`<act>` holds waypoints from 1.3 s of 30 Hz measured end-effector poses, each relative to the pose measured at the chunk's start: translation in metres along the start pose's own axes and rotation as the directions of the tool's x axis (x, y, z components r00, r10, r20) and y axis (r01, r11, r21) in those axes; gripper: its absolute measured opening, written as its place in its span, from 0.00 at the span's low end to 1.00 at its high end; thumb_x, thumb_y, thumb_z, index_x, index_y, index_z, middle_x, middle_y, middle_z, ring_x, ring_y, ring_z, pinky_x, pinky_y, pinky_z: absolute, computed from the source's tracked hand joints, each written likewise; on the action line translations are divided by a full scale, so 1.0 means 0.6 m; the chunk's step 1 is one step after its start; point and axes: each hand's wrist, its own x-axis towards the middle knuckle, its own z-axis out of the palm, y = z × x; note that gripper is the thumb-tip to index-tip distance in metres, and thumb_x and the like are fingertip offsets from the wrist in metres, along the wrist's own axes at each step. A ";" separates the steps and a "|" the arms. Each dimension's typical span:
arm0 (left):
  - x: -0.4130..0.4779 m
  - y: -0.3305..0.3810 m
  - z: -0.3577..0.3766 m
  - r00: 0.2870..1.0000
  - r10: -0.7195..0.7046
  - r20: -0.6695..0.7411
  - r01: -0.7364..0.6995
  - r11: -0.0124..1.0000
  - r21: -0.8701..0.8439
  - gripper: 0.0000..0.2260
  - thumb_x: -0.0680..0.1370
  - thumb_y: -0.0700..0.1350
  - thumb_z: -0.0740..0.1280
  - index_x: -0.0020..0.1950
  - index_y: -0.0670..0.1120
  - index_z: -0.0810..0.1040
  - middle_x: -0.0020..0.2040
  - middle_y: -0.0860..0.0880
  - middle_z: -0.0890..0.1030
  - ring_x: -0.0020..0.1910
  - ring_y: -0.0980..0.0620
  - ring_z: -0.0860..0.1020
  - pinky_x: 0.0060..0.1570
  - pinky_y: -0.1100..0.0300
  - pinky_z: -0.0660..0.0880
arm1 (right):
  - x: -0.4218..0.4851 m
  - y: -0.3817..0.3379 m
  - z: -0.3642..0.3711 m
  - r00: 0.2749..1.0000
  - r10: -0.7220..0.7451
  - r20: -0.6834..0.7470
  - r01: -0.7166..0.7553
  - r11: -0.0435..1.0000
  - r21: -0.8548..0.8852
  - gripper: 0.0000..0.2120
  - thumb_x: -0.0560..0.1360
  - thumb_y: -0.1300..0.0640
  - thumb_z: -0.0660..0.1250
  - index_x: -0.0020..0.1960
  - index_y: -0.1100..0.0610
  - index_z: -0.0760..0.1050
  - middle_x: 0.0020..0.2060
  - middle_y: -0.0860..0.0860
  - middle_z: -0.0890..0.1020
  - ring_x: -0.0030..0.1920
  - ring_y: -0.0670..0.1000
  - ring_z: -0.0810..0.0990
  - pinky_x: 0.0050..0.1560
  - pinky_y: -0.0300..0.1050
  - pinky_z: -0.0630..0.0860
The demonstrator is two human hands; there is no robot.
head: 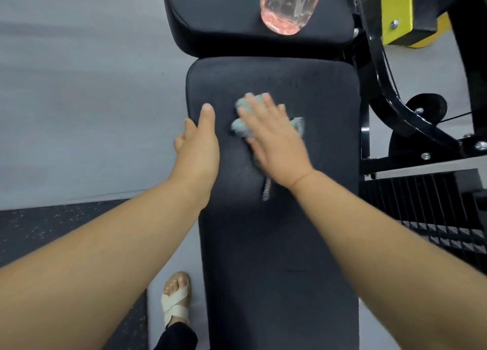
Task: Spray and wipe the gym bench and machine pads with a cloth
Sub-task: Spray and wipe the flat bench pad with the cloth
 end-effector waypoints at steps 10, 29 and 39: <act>-0.012 0.017 0.017 0.997 -0.070 0.010 0.070 0.997 0.030 0.40 0.71 0.72 0.54 0.76 0.58 0.40 0.77 0.58 0.45 0.76 0.50 0.47 0.73 0.41 0.49 | 0.053 0.070 -0.046 0.400 0.903 -0.160 -0.889 0.424 0.174 0.24 0.82 0.56 0.51 0.77 0.56 0.50 0.77 0.54 0.50 0.76 0.58 0.46 0.73 0.58 0.46; 0.003 0.002 0.010 0.990 0.034 -0.136 -0.033 0.999 0.008 0.27 0.74 0.48 0.62 0.73 0.57 0.59 0.67 0.53 0.65 0.61 0.49 0.69 0.62 0.47 0.70 | 0.128 0.057 -0.048 0.572 0.803 -0.165 -0.799 0.591 0.108 0.23 0.82 0.55 0.52 0.76 0.53 0.55 0.76 0.52 0.54 0.76 0.57 0.48 0.73 0.56 0.44; -0.001 0.002 0.043 0.966 0.042 -0.256 -0.025 0.997 0.070 0.29 0.75 0.49 0.58 0.75 0.55 0.53 0.73 0.51 0.57 0.69 0.44 0.62 0.67 0.45 0.64 | 0.107 0.028 -0.019 0.994 0.103 -0.044 -0.104 0.995 -0.008 0.23 0.78 0.56 0.56 0.73 0.56 0.64 0.72 0.55 0.65 0.73 0.61 0.60 0.71 0.57 0.52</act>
